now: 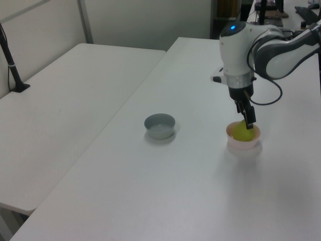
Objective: Place the pear in the bowl
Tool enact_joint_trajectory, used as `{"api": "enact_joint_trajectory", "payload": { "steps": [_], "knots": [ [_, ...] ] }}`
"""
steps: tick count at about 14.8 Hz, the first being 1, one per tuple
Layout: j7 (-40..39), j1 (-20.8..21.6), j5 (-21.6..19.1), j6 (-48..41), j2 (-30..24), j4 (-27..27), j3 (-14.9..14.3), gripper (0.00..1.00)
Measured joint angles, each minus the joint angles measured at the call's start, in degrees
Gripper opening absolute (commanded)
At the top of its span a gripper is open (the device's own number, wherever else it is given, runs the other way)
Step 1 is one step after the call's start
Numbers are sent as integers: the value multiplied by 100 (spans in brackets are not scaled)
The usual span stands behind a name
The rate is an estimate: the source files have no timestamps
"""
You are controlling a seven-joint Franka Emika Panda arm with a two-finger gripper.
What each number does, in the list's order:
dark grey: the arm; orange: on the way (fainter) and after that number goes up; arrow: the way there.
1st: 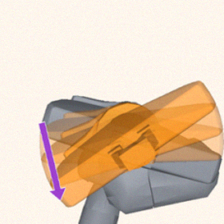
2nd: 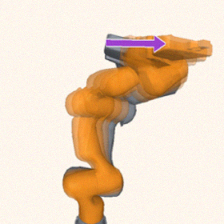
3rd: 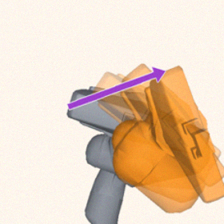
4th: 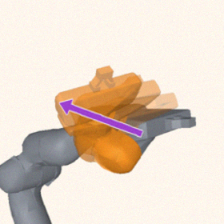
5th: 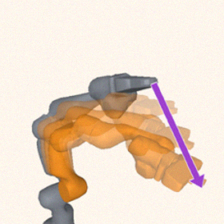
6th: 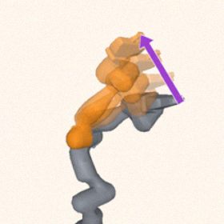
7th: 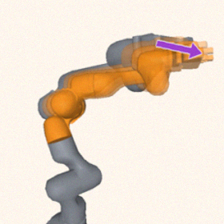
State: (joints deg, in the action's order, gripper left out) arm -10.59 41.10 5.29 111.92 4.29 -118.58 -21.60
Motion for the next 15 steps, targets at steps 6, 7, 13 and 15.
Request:
{"api": "enact_joint_trajectory", "payload": {
  "steps": [6,7,13,15],
  "knots": [
    [200,-73,0,-602,-646,557,-57,100],
    [288,-101,0,-710,-740,644,-68,100],
    [642,-1128,-9,-848,-851,1135,-6,100],
    [647,-1672,-32,-848,-839,1246,68,100]
  ]
}}
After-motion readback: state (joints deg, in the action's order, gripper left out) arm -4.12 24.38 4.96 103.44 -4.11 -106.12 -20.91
